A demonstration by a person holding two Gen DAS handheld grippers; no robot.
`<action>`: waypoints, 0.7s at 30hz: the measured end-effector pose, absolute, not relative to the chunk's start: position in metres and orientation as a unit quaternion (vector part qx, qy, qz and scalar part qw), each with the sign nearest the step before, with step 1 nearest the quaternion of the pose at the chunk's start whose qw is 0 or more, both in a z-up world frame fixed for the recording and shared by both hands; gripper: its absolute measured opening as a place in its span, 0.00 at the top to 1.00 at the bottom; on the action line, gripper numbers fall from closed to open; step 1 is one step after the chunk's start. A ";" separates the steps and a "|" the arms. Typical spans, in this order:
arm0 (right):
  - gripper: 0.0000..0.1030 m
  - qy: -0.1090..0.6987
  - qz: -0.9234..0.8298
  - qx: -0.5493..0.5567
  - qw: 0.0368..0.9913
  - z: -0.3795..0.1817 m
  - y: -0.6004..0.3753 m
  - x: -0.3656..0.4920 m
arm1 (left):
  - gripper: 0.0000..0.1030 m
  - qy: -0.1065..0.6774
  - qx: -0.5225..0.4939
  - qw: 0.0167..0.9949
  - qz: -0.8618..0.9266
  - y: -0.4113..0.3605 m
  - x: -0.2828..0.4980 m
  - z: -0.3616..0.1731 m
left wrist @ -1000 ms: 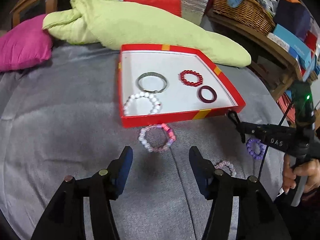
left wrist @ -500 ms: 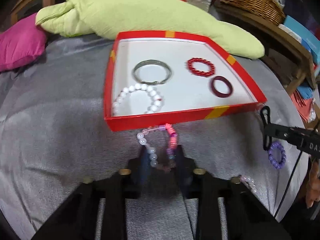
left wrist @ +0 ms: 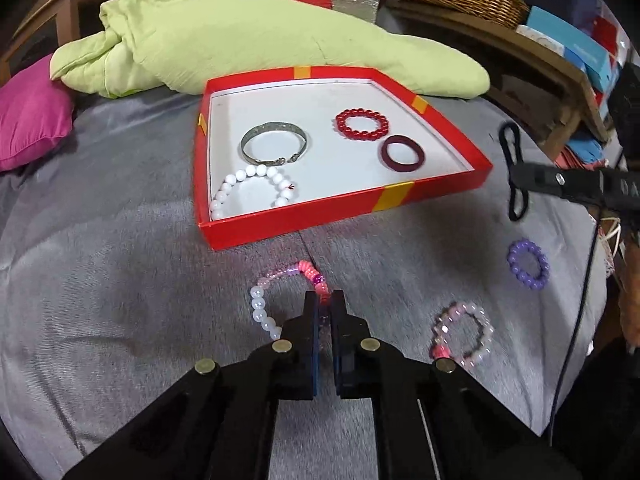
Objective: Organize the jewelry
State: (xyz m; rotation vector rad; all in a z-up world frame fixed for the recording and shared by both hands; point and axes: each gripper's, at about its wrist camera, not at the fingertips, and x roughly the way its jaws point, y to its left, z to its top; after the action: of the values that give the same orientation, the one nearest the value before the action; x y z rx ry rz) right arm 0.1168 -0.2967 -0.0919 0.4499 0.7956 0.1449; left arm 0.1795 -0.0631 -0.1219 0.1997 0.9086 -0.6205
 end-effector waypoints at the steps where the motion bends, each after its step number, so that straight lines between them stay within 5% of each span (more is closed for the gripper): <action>1: 0.92 0.379 0.071 0.222 0.896 -0.090 -0.297 0.117 | 0.94 0.427 0.093 0.848 -0.299 -0.060 0.177 -0.119; 21: 0.92 0.317 0.047 0.248 0.914 -0.072 -0.306 0.110 | 0.94 0.353 0.012 0.877 -0.327 -0.015 0.168 -0.059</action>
State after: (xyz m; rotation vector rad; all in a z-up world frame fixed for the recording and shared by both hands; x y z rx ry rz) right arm 0.1101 -0.3064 -0.0720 0.5106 0.6534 0.0968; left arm 0.1681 -0.0153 -0.0590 0.0245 0.7355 -0.6824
